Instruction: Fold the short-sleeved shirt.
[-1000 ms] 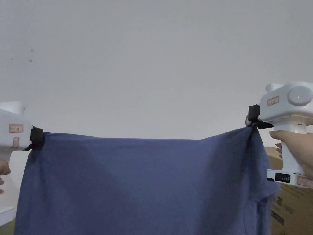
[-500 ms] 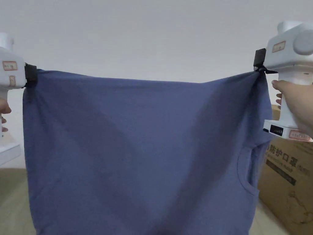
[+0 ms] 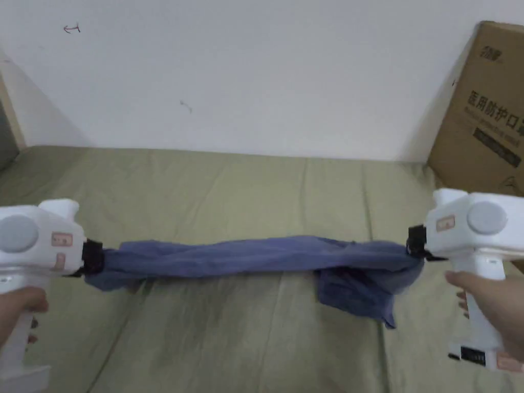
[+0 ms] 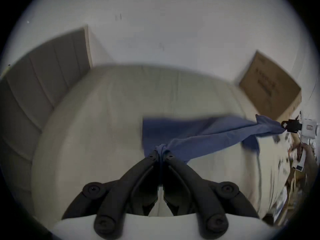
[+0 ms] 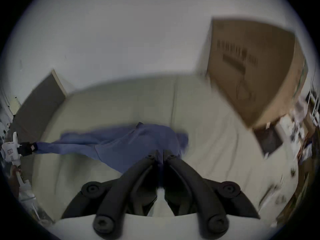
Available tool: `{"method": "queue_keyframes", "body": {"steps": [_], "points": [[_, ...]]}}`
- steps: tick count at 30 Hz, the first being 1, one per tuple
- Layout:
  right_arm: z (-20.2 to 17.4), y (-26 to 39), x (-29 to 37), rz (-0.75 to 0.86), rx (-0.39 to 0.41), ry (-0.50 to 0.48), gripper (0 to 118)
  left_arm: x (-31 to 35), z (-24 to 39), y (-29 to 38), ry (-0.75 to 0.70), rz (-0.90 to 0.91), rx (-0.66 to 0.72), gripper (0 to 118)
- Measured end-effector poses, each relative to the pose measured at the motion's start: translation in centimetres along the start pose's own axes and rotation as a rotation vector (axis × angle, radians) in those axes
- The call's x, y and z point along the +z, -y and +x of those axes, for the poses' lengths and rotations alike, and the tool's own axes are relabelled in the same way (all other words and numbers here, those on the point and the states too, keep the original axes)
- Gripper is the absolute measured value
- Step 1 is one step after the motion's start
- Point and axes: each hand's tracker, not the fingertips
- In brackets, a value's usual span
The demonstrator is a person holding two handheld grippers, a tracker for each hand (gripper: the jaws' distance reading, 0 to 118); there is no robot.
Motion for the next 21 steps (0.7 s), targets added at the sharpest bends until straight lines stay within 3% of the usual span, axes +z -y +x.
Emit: {"method": "queue_keyframes", "body": {"steps": [3,7,9,21], "points": [[1.6,9.1,-1.2,-0.163,0.009,-0.029,4,-0.9,-1.0,7.3,0.038,-0.141,0.003,2],[5.2,17.3,0.7,-0.273,-0.029,-0.108,4,1.9,-2.5,13.5,0.073,-0.194,0.024,2],[6.2,20.3,2.9,-0.285,-0.006,-0.074,4,3.9,-3.1,15.6,0.064,-0.198,0.016,2],[8.6,30.8,12.6,-0.37,0.04,-0.109,4,12.6,-3.0,25.9,0.117,-0.268,-0.053,2]]}}
